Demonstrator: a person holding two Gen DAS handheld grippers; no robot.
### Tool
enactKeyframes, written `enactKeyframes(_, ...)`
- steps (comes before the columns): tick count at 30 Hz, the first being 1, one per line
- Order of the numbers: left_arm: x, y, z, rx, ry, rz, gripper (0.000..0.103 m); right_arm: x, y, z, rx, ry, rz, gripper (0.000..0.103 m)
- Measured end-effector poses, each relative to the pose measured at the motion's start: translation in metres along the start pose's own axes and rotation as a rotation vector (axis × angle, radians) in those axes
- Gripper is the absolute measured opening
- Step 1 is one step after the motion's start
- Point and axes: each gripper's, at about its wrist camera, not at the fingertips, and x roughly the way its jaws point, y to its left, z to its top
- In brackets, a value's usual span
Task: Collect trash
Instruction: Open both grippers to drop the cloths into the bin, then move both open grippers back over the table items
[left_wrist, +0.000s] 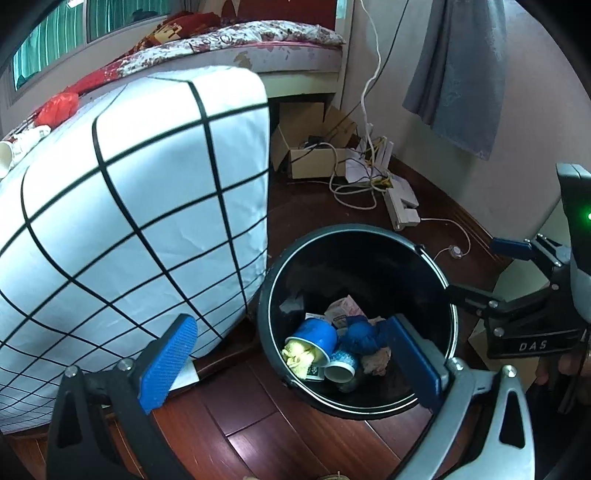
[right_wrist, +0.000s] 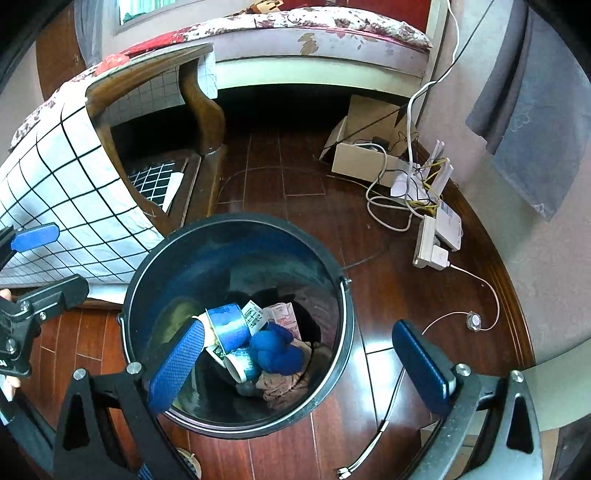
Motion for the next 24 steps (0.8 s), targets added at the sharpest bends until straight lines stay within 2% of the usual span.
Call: enactKeyframes(24, -0.027, 0.009, 0.0, -0.016, -0.049, 0.009, 0.102, -0.04, 0.026, 0.006, -0.046, -0.08, -0.009, 0.102)
